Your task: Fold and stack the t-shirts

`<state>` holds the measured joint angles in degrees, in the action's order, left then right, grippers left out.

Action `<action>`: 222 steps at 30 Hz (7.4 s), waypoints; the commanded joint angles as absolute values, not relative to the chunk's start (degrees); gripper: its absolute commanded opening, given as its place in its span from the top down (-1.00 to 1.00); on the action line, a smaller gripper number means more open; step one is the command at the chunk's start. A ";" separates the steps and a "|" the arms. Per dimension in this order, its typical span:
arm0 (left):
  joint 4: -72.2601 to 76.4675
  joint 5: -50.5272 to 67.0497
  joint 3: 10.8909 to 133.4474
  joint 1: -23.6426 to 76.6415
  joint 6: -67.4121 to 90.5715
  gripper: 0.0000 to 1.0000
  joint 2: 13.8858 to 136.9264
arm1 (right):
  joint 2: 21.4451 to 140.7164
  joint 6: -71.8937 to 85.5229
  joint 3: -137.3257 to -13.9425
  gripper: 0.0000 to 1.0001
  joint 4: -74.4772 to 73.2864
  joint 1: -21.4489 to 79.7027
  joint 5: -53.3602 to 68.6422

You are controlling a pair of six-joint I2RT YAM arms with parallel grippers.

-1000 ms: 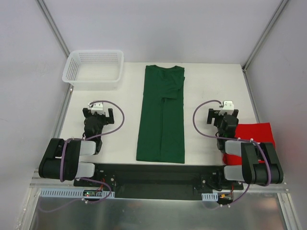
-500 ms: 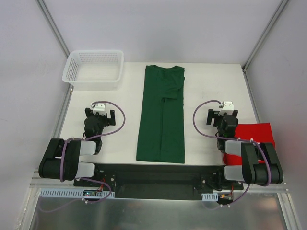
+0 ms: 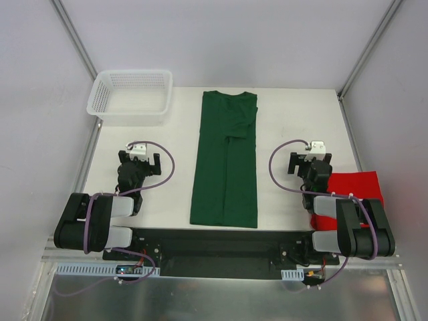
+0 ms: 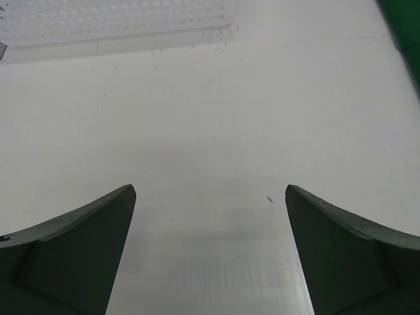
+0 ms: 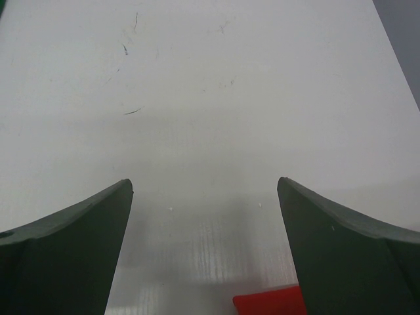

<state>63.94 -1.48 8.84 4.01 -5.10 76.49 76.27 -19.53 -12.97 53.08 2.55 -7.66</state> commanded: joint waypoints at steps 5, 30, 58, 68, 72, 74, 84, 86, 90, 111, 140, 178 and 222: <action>65.74 1.14 8.88 3.43 -5.18 -0.99 75.94 | 76.20 -18.19 -14.41 -0.93 54.40 2.20 -7.03; 65.30 1.76 9.05 3.08 -4.92 -0.99 75.94 | 76.20 -18.19 -14.41 -0.93 54.40 2.20 -7.03; -10.02 -10.49 60.47 13.18 8.34 -0.99 60.47 | 58.46 -17.85 -65.31 -0.92 -22.93 14.41 -3.90; 13.03 -1.17 42.04 12.22 30.75 -0.99 37.06 | 51.14 3.32 -66.86 -0.93 -17.75 6.33 37.69; 21.92 19.66 41.72 11.08 30.34 -0.99 34.44 | 58.53 8.86 -74.44 -0.93 -16.28 5.80 45.96; 15.12 32.02 50.52 10.11 27.77 -0.89 41.09 | 60.28 19.95 -66.91 -0.92 -3.57 4.84 45.53; 28.94 62.77 58.27 1.85 54.69 -0.98 62.41 | 70.41 62.67 -51.16 -0.92 54.23 -2.28 53.45; 19.82 56.12 58.45 1.93 45.91 -0.99 58.82 | 70.14 62.49 -49.14 -0.92 55.19 -2.29 52.56; 16.64 47.23 53.62 1.67 38.15 -0.99 53.53 | 71.02 66.27 -48.42 -0.93 64.07 -2.29 54.49; 0.28 48.24 57.04 1.84 42.31 -0.89 64.51 | 57.24 29.74 -50.37 -0.93 3.74 -0.09 48.53; -30.67 44.22 33.13 4.04 31.55 -0.99 48.33 | 27.25 15.73 -20.05 -0.93 -33.23 1.14 45.86; 15.73 45.44 11.07 20.65 49.66 -0.99 61.96 | 44.03 19.95 -8.88 -0.93 -5.82 14.66 50.37; 10.46 44.21 9.67 23.99 44.91 -0.99 64.34 | 48.87 31.19 -10.05 -0.93 -13.47 34.02 25.39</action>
<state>15.86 47.68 11.42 23.33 48.14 65.91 50.04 27.88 -16.21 -12.93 33.85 28.58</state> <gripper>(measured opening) 0.992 0.960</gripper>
